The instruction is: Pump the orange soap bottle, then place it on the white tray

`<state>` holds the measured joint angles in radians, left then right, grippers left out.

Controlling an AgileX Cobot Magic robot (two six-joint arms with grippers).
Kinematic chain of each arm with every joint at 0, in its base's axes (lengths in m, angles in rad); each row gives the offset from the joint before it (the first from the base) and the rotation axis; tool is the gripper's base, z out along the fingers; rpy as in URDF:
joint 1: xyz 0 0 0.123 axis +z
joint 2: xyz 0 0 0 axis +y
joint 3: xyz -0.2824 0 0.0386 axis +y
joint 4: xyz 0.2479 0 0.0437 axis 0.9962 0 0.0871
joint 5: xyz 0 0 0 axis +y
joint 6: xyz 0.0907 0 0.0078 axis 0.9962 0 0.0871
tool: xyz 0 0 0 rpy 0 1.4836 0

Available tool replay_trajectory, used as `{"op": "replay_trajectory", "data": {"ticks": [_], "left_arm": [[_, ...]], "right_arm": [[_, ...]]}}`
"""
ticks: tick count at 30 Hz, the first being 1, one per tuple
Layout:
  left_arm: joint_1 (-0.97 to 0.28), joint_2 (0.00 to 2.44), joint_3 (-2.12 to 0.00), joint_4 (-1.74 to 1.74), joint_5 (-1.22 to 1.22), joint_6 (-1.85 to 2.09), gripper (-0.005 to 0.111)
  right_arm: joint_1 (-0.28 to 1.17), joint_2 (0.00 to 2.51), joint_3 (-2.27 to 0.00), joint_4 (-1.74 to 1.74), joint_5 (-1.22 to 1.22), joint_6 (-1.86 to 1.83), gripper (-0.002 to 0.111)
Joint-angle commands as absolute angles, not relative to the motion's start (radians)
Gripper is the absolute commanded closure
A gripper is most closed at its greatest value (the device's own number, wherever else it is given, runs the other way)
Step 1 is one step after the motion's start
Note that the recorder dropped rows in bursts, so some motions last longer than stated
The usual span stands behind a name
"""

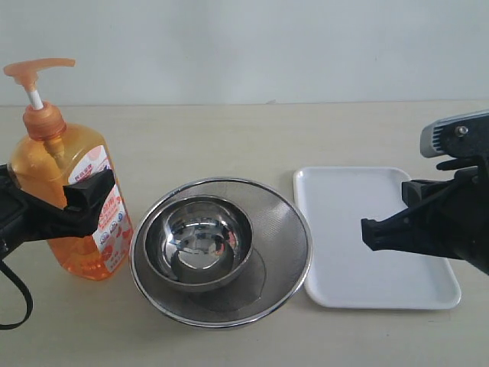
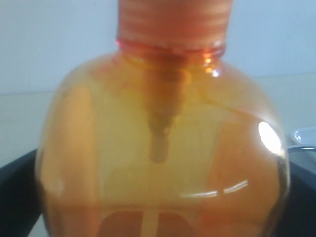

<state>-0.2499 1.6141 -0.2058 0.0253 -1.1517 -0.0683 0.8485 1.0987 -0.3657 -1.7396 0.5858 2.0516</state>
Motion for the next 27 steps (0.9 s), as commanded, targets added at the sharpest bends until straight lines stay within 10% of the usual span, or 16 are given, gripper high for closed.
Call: {"op": "replay_trajectory", "data": {"ticks": [1, 19, 27], "left_arm": [[-0.254, 1.611, -0.204, 0.022, -1.146, -0.069, 0.004], [-0.254, 1.613, -0.204, 0.026, -1.124, -0.074, 0.006], [-0.254, 1.613, -0.204, 0.046, -1.121, -0.054, 0.054]], "right_arm": [[0.847, 1.089, -0.36, -1.744, 0.588, 2.053, 0.109], [0.847, 1.089, -0.36, -1.744, 0.579, 2.055, 0.109], [0.847, 1.089, -0.36, -1.744, 0.571, 2.055, 0.109]]}}
